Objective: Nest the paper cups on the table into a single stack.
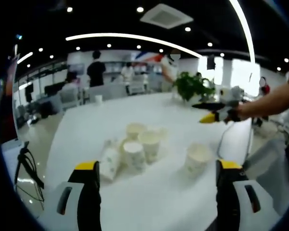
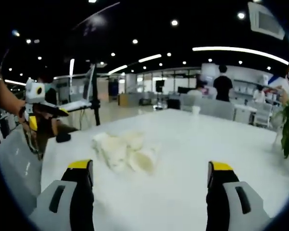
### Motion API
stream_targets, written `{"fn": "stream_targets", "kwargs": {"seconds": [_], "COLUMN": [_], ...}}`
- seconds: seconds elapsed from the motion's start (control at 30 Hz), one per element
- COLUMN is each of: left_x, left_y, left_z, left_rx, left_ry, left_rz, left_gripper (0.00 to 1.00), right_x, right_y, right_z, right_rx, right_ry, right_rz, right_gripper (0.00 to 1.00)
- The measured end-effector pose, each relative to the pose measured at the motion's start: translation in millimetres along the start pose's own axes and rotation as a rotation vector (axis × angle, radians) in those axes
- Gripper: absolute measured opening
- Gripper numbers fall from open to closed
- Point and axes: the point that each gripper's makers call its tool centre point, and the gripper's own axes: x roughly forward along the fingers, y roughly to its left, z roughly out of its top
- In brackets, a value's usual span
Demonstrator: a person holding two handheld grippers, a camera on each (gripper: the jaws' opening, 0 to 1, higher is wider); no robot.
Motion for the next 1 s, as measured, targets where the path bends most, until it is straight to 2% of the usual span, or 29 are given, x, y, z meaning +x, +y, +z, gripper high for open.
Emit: {"fn": "stream_targets", "kwargs": {"seconds": [0.13, 0.4, 0.73, 1.0], "left_x": [4.3, 10.1, 13.9, 10.7], "left_y": [0.7, 5.7, 5.1, 6.5], "left_z": [0.0, -1.5, -5.9, -5.4], "left_rx": [0.006, -0.008, -0.019, -0.020], "left_ry": [0.003, 0.009, 0.010, 0.015], "left_rz": [-0.001, -0.001, -0.003, 0.005], "left_gripper": [0.98, 0.98, 0.98, 0.98], "right_x": [15.7, 38.2, 64.5, 77.1], "right_y": [-3.6, -3.3, -9.3, -12.8], "right_z": [-5.0, -9.3, -15.0, -29.2], "right_rx": [0.013, 0.031, 0.069, 0.047], "right_ry": [0.008, 0.022, 0.030, 0.082], "right_rz": [-0.002, -0.001, -0.039, -0.041], "right_gripper": [0.92, 0.91, 0.87, 0.79]}}
